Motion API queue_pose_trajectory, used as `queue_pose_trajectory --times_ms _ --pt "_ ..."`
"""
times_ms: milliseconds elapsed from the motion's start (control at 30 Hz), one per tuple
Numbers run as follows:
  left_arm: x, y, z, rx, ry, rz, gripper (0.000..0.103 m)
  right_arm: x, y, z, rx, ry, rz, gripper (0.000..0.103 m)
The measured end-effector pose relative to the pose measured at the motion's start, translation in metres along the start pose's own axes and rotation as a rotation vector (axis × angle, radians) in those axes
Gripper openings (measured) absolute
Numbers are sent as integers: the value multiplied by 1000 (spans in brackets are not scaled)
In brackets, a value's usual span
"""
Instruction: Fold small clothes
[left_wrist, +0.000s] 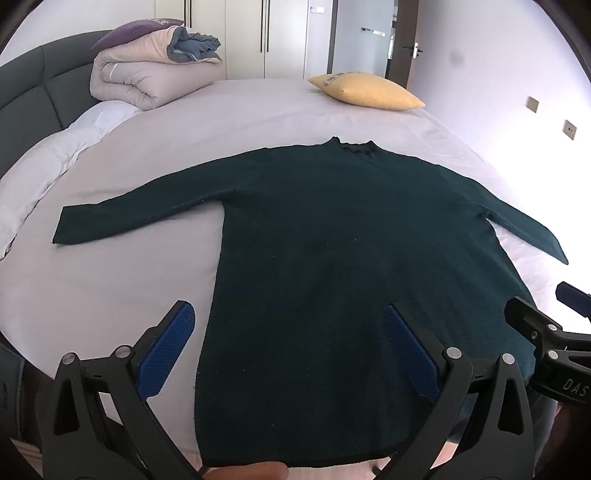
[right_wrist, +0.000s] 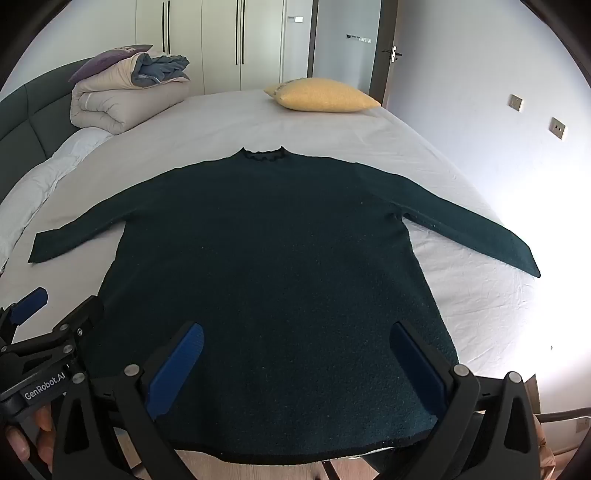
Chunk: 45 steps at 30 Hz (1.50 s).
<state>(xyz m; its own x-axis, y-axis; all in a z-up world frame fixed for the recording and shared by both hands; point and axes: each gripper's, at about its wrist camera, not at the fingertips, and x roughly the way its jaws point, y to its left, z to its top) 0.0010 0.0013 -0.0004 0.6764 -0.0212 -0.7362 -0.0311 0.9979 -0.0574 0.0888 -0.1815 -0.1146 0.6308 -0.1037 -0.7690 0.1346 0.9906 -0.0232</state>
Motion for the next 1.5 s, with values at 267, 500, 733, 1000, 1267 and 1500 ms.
queue_pose_trajectory --times_ms 267,500,733,1000,1267,1500 --pt "1 1 -4 -3 0 6 103 1 0 0 -1 5 0 103" --pt "1 1 -5 -3 1 7 103 1 0 0 -3 7 -2 103" --pt "1 1 -4 -4 1 9 103 2 1 1 -3 8 -2 103" --pt "8 3 -7 -7 4 7 103 2 -1 -4 -1 11 -4 103" --pt "7 4 -4 -8 7 5 103 4 0 -2 -2 14 -4 103" --pt "7 3 -4 -8 9 5 103 6 0 -6 -4 16 -5 103"
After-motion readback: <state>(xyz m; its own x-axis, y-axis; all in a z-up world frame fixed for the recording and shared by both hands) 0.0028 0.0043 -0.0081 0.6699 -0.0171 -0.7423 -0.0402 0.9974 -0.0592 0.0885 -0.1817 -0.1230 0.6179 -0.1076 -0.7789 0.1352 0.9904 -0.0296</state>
